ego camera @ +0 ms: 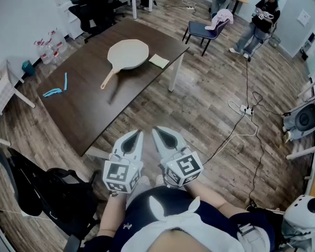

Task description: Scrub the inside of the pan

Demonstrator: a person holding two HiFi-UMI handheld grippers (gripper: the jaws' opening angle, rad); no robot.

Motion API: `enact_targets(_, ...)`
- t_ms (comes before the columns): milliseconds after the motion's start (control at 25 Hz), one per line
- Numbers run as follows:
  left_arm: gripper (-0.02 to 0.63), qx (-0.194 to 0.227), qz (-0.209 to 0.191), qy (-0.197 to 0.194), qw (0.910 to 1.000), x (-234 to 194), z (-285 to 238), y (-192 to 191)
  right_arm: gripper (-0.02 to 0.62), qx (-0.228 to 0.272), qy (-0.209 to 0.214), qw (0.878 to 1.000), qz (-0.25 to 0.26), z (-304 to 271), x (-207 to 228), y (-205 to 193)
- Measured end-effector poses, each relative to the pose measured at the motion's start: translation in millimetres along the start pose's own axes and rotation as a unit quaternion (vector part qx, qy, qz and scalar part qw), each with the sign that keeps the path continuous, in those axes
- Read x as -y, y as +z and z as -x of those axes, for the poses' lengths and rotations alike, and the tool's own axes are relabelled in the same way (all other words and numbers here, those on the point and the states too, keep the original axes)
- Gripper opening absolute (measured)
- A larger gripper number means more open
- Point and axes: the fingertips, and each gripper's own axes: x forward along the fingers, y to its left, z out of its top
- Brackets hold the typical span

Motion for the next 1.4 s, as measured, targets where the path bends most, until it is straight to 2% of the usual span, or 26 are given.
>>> enact_targets(480,0.004,-0.030,0.011,0.014,0.9994,14,-25,-31,-0.002,-0.004,0.012,1.000,-0.025,12,31,-25)
enact_targets(680,0.003,-0.037,0.016,0.013,0.9991,-1,-41,-33,-0.001,-0.015,0.012,0.999,-0.030,-6,41,-34)
enact_targets(960,0.004,-0.050,0.030,0.005,0.9983,-55,-78,-46,0.000,-0.038,0.009,0.999,-0.038,-61,60,-51)
enact_targets(1400,0.003,-0.055,0.038,-0.010,0.9977,-175,-139,-25,0.000,-0.056,-0.007,0.998,-0.038,-191,91,-50)
